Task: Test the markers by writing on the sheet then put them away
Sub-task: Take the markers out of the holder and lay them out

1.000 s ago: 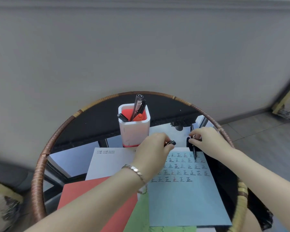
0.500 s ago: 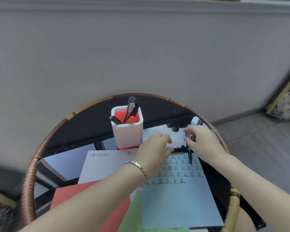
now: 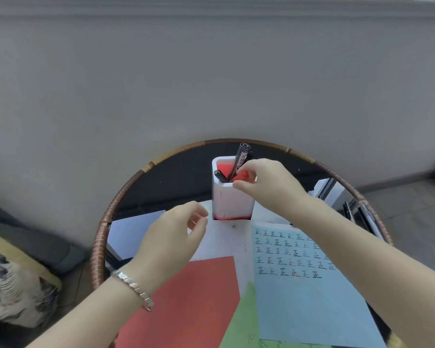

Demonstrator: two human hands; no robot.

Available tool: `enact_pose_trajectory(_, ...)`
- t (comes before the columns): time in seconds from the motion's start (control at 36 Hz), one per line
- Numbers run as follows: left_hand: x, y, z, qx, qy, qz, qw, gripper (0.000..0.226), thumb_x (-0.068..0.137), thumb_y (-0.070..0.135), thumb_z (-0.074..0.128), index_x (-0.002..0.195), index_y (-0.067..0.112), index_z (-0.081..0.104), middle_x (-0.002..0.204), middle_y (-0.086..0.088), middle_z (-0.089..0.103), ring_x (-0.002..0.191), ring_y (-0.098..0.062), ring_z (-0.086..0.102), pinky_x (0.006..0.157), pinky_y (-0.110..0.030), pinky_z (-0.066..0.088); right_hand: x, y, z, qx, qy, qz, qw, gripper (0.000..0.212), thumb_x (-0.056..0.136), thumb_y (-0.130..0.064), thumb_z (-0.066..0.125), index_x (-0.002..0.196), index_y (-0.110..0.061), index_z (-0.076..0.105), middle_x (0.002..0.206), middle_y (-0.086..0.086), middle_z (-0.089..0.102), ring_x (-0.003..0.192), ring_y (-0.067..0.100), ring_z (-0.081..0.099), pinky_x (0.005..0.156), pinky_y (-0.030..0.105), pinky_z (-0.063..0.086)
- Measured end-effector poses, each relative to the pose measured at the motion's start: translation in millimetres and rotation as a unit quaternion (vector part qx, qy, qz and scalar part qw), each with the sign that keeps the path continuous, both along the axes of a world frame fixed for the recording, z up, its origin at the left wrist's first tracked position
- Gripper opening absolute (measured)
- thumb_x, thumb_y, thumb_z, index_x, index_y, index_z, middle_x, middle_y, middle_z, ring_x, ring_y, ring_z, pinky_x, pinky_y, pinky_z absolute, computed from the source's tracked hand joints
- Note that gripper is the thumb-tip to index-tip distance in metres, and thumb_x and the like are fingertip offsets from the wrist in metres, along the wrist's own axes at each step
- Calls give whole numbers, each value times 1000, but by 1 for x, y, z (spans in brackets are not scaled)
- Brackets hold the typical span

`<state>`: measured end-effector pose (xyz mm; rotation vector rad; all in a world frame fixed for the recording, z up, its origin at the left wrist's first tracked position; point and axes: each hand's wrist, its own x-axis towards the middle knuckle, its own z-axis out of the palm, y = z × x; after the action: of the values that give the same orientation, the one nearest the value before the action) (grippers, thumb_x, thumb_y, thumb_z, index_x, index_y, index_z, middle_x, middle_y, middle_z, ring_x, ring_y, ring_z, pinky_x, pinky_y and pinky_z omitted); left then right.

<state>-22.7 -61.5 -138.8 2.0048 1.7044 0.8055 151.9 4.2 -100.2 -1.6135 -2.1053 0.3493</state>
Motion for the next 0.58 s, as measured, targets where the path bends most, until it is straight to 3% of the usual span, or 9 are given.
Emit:
enact_pose_trajectory(0.11,-2,-4,1,15,-20,0,1000,15,91,24,47,99,25,60,86,19,58,77,3,54,68,-21,47,3,0,-2,58,56,-14,997,18,87,-28,57,96,-16,68,94,0,66,82,15,56,70,28,45)
enact_pose_trajectory(0.22,7,-6,10,75,-71,-8,995,17,86,19,53,102,26,58,87,17,55,81,0,54,63,-15,46,10,-17,20,179,161,-15,971,12,86,-22,62,94,-15,68,77,-6,63,63,6,55,59,6,41)
enact_pose_trajectory(0.31,18,-6,21,136,-129,-18,982,33,81,18,61,111,30,53,89,14,53,84,-2,54,69,-12,46,16,-40,41,240,225,17,944,7,84,-17,64,91,-19,66,76,-12,61,69,12,58,58,10,45)
enact_pose_trajectory(0.39,29,-4,31,184,-161,-51,968,45,80,19,66,118,36,48,85,6,51,79,-8,56,68,-15,48,18,-60,48,268,214,57,938,8,82,-17,66,90,-15,68,73,-3,61,67,13,55,59,14,45)
enact_pose_trajectory(0.47,43,-3,38,208,-158,-94,961,36,81,27,62,116,26,56,78,5,55,73,-12,56,66,-24,50,19,-74,42,273,158,100,943,11,80,-16,67,91,-13,69,69,-1,58,64,5,50,62,10,41)
enact_pose_trajectory(0.53,51,-4,40,226,-143,-124,956,21,83,26,57,103,24,63,77,4,62,70,-12,57,61,-30,50,20,-80,34,261,133,122,948,13,80,-14,67,92,-13,70,70,1,59,65,5,49,63,11,41)
enact_pose_trajectory(0.58,57,-6,38,236,-145,-133,952,11,83,22,54,88,24,64,75,5,65,67,-9,56,58,-26,49,22,-84,26,239,131,125,954,13,80,-15,68,93,-15,70,69,1,59,64,9,49,61,14,42)
